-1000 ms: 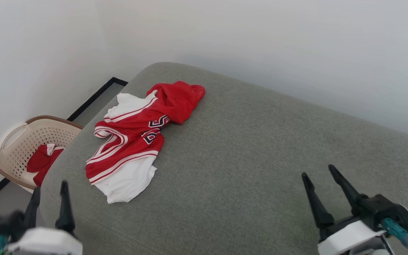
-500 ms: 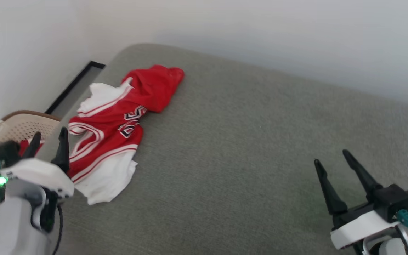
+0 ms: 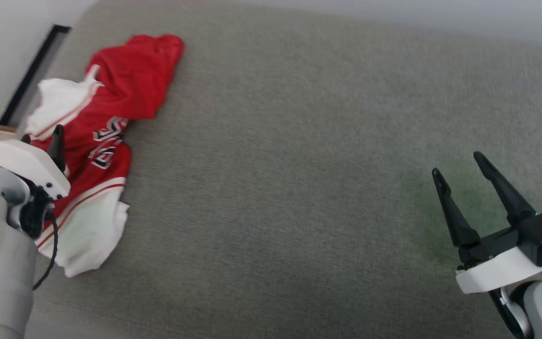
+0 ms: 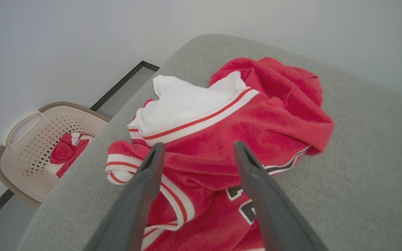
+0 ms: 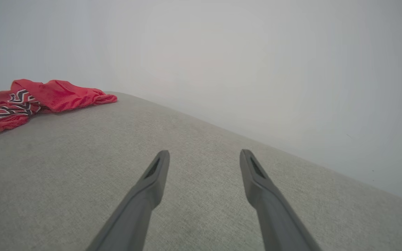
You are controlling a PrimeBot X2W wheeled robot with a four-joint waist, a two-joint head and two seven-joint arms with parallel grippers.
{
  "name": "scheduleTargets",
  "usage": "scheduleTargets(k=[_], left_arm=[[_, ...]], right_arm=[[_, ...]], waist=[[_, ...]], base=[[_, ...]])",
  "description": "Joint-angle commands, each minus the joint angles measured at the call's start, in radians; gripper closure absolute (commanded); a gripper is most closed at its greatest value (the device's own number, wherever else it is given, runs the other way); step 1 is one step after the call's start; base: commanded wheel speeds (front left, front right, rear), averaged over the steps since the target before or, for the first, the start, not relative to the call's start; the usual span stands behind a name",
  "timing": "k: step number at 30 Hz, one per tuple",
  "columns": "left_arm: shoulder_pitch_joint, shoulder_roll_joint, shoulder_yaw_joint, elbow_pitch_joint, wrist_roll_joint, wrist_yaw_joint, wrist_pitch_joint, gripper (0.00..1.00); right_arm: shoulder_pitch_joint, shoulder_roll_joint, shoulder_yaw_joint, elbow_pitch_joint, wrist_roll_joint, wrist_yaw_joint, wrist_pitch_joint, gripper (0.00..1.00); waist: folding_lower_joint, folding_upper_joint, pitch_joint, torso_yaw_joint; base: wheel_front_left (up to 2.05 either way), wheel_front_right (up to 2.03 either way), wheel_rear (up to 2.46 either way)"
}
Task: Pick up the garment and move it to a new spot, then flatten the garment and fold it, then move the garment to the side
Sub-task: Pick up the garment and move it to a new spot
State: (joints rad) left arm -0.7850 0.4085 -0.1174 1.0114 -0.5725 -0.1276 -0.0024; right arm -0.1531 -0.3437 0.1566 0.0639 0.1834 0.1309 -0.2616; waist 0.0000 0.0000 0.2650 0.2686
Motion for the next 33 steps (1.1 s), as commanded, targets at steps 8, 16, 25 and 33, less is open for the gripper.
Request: scheduleTargets(k=[8, 16, 25, 33], left_arm=[[-0.148, 0.004, -0.018, 0.174, -0.049, -0.003, 0.146, 0.0], [-0.183, -0.05, -0.048, 0.27, -0.062, 0.015, 0.344, 0.0], [-0.243, -0.003, -0.043, 0.267, -0.065, 0.023, 0.286, 1.0], [-0.322, 0.08, -0.097, 0.195, -0.005, 0.005, 0.128, 1.0]], right_arm=[[-0.043, -0.022, -0.016, -0.058, -0.016, 0.0, 0.009, 0.0], [-0.05, -0.023, -0.04, -0.11, -0.031, 0.0, 0.03, 0.0], [-0.057, -0.015, -0.053, -0.121, -0.031, 0.0, 0.036, 0.0], [-0.032, 0.002, -0.071, -0.1, -0.023, 0.0, 0.02, 0.0]], waist=[[0.0, 0.0, 0.159, -0.078], [0.0, 0.0, 0.239, -0.088], [0.0, 0.0, 0.248, -0.078], [0.0, 0.0, 0.181, -0.049]], base=[[0.0, 0.0, 0.0], [0.0, 0.0, 0.0], [0.0, 0.0, 0.0], [0.0, 0.0, 0.0]])
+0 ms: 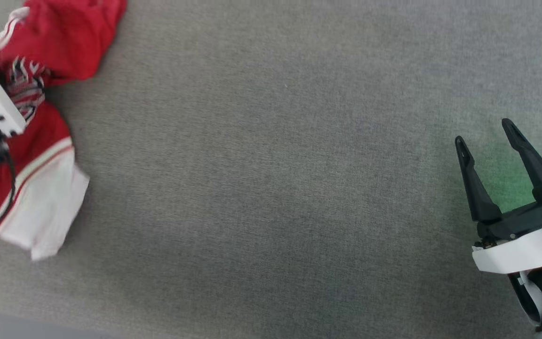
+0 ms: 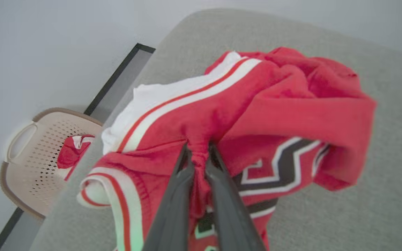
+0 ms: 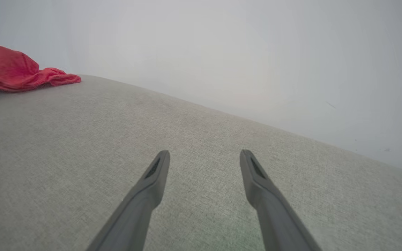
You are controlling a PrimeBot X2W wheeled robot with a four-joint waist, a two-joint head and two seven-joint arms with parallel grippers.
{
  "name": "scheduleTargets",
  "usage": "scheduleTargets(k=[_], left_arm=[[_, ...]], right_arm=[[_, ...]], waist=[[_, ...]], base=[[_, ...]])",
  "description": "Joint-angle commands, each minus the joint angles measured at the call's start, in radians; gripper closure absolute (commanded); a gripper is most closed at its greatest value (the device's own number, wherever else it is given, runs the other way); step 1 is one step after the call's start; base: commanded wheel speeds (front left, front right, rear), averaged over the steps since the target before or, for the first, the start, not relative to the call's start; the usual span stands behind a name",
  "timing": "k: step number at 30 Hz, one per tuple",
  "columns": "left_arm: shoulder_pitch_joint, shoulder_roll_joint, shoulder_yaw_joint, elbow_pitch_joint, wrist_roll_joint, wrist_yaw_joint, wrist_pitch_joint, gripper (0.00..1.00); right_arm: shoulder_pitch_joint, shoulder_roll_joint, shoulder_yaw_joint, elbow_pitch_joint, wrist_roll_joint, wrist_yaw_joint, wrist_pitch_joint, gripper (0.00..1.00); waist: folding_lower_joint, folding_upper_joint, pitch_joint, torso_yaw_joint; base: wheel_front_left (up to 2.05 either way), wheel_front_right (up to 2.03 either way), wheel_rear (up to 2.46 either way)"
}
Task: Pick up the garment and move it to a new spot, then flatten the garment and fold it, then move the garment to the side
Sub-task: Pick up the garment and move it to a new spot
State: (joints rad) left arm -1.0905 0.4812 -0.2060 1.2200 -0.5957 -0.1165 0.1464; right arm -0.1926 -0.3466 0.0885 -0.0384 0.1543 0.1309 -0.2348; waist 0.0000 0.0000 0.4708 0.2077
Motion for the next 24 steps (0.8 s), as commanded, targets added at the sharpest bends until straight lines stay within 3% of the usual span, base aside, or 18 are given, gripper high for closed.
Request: scheduleTargets(k=[1, 10, 24], left_arm=[[-0.024, 0.017, -0.018, -0.023, 0.026, -0.006, -0.034, 1.0], [-0.073, 0.075, -0.082, -0.133, 0.063, -0.013, -0.087, 1.0], [-0.014, 0.169, -0.161, -0.616, -0.051, -0.004, 0.124, 1.0]], right_arm=[[0.011, 0.007, -0.003, 0.007, 0.007, 0.0, -0.009, 0.0], [0.031, 0.038, -0.005, 0.034, 0.011, 0.0, -0.023, 0.0], [0.057, 0.094, -0.05, 0.045, 0.026, 0.0, -0.032, 0.0]], waist=[[0.0, 0.0, -0.035, 0.015], [0.0, 0.0, -0.126, 0.015], [0.0, 0.0, -0.24, -0.041]], base=[[0.0, 0.0, 0.0], [0.0, 0.0, 0.0], [0.0, 0.0, 0.0]])
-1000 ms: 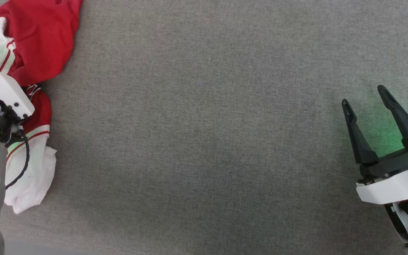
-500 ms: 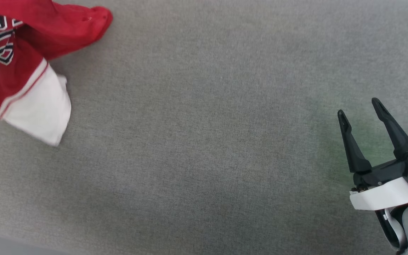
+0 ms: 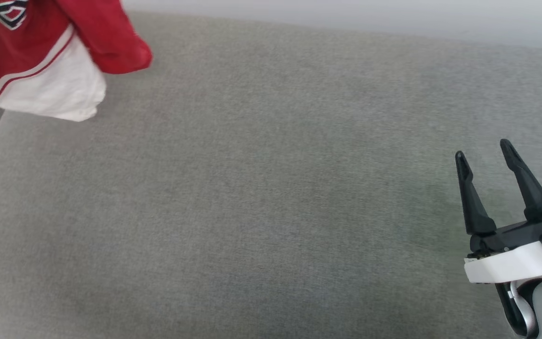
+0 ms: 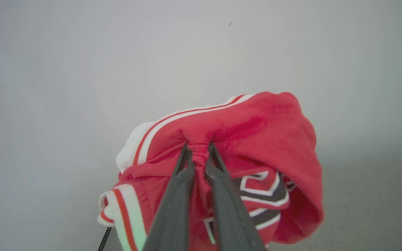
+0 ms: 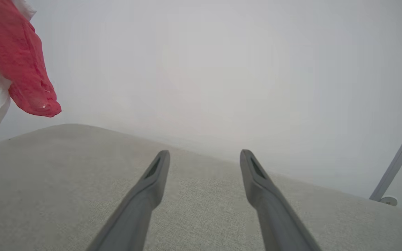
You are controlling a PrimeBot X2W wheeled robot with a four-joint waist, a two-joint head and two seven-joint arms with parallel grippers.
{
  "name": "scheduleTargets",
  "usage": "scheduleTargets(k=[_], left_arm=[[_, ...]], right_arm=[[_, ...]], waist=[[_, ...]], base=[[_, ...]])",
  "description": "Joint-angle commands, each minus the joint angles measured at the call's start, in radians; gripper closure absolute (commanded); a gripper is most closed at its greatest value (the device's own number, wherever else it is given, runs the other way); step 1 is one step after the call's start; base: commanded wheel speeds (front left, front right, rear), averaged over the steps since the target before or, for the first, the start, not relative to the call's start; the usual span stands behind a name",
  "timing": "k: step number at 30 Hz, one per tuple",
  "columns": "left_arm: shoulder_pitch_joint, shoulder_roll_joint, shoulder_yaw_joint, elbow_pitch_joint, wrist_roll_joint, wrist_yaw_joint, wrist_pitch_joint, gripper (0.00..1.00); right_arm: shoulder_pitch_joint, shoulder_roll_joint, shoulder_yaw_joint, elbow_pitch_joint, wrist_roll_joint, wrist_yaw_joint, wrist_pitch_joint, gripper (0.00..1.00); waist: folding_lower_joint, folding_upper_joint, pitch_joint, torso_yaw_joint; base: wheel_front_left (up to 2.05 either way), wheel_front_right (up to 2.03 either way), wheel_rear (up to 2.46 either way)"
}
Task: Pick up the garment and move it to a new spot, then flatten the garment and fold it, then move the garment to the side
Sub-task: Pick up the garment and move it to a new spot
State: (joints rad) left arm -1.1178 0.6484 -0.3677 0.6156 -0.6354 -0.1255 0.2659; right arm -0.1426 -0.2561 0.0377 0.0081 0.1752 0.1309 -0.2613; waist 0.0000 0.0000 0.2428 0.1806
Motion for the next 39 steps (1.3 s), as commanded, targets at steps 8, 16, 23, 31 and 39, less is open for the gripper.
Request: scheduleTargets(k=[8, 16, 23, 31, 39], left_arm=[[0.124, 0.037, -0.012, -0.386, -0.042, 0.097, 0.185, 1.0], [0.221, 0.044, -0.055, -0.666, -0.062, 0.181, 0.333, 1.0], [0.281, 0.026, -0.123, -0.809, -0.077, 0.209, 0.428, 1.0], [0.364, -0.036, -0.244, -0.833, -0.087, 0.213, 0.497, 1.0], [0.464, -0.097, -0.373, -0.69, -0.085, 0.177, 0.506, 1.0]], right_arm=[[0.023, 0.039, -0.031, -0.02, 0.004, 0.0, -0.005, 0.0], [0.033, 0.066, -0.077, -0.035, -0.004, 0.0, -0.005, 0.0], [0.049, 0.095, -0.102, -0.05, -0.011, 0.0, -0.005, 0.0], [0.06, 0.126, -0.106, -0.049, -0.011, 0.0, -0.005, 0.0], [0.029, 0.155, -0.071, -0.032, 0.0, 0.0, -0.005, 0.0]], waist=[[0.0, 0.0, -0.05, -0.101], [0.0, 0.0, -0.067, -0.22], [0.0, 0.0, -0.068, -0.329], [0.0, 0.0, -0.053, -0.413], [0.0, 0.0, -0.014, -0.475]], base=[[0.0, 0.0, 0.0], [0.0, 0.0, 0.0], [0.0, 0.0, 0.0], [0.0, 0.0, 0.0], [0.0, 0.0, 0.0]])
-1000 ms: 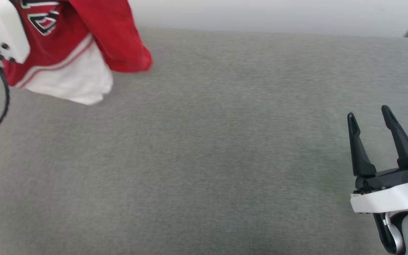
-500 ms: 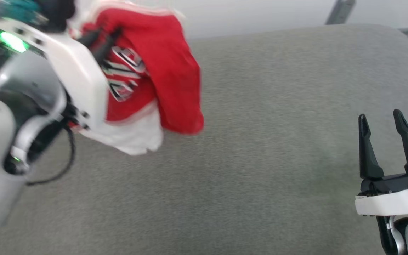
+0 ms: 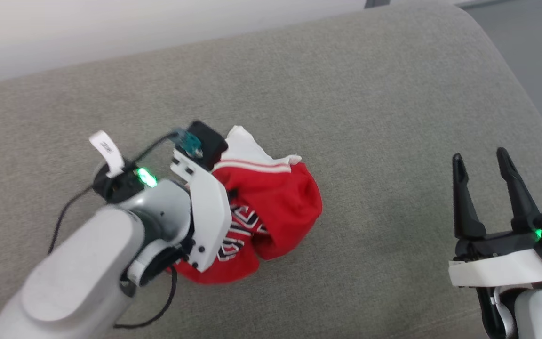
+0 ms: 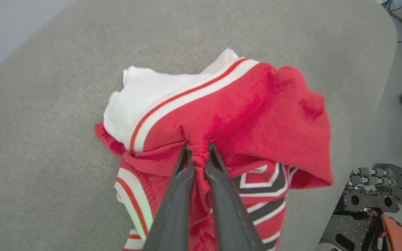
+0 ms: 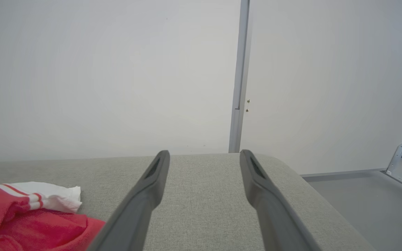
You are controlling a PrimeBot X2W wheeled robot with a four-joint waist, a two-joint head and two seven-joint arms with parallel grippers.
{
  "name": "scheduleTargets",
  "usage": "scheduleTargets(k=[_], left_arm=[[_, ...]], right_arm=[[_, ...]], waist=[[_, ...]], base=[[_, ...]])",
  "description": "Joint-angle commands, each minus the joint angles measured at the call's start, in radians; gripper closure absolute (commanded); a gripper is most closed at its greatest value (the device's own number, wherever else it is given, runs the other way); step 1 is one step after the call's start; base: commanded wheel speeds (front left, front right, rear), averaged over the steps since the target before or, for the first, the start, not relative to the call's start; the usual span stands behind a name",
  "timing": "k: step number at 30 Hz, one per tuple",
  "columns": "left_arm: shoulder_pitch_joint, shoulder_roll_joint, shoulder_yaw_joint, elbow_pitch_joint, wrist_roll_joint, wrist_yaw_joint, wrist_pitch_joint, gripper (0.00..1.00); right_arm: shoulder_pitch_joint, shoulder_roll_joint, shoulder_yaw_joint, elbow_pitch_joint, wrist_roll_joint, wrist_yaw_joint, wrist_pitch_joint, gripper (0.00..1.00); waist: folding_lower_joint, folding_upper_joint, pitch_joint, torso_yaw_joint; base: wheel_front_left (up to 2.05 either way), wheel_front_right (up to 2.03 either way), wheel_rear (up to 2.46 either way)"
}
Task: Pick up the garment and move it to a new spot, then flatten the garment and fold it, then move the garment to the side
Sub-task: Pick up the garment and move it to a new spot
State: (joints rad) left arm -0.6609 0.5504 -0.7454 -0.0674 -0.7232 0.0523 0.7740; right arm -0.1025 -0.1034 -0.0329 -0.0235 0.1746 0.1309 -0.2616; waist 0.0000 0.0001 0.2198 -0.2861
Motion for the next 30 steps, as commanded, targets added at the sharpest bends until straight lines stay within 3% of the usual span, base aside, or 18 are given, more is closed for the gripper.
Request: scheduleTargets(k=[1, 13, 15, 16, 20, 30], left_arm=[[0.015, -0.006, -0.008, 0.021, 0.007, -0.004, -0.005, 1.0], [0.05, -0.107, -0.112, 0.426, 0.041, -0.08, -0.102, 1.0], [0.036, -0.124, -0.109, 0.456, 0.034, -0.097, -0.12, 0.56], [0.025, -0.13, -0.104, 0.463, 0.03, -0.104, -0.131, 0.0], [-0.018, -0.131, -0.07, 0.461, 0.021, -0.121, -0.184, 0.0], [0.041, -0.071, 0.034, 0.375, -0.011, -0.104, -0.382, 0.0]], right_arm=[[-0.014, 0.003, 0.003, 0.002, 0.003, 0.0, -0.005, 0.0], [-0.05, 0.018, 0.045, 0.028, 0.011, 0.0, -0.005, 0.0], [-0.051, 0.013, 0.046, 0.031, 0.012, 0.0, -0.005, 0.0], [-0.051, 0.011, 0.045, 0.031, 0.013, 0.0, -0.005, 0.0], [-0.037, -0.002, 0.046, 0.036, 0.016, 0.0, -0.005, 0.0], [-0.012, -0.032, 0.044, 0.045, 0.023, 0.0, -0.005, 0.0]], waist=[[0.0, -0.0001, 0.014, -0.013], [0.0, -0.0001, 0.03, -0.023], [0.0, -0.0001, 0.025, -0.013], [0.0, -0.0001, 0.02, -0.007], [0.0, -0.0001, -0.006, 0.022], [0.0, -0.0001, -0.071, 0.094]], base=[[0.0, 0.0, 0.0], [0.0, 0.0, 0.0], [0.0, 0.0, 0.0], [0.0, 0.0, 0.0], [0.0, 0.0, 0.0], [0.0, 0.0, 0.0]])
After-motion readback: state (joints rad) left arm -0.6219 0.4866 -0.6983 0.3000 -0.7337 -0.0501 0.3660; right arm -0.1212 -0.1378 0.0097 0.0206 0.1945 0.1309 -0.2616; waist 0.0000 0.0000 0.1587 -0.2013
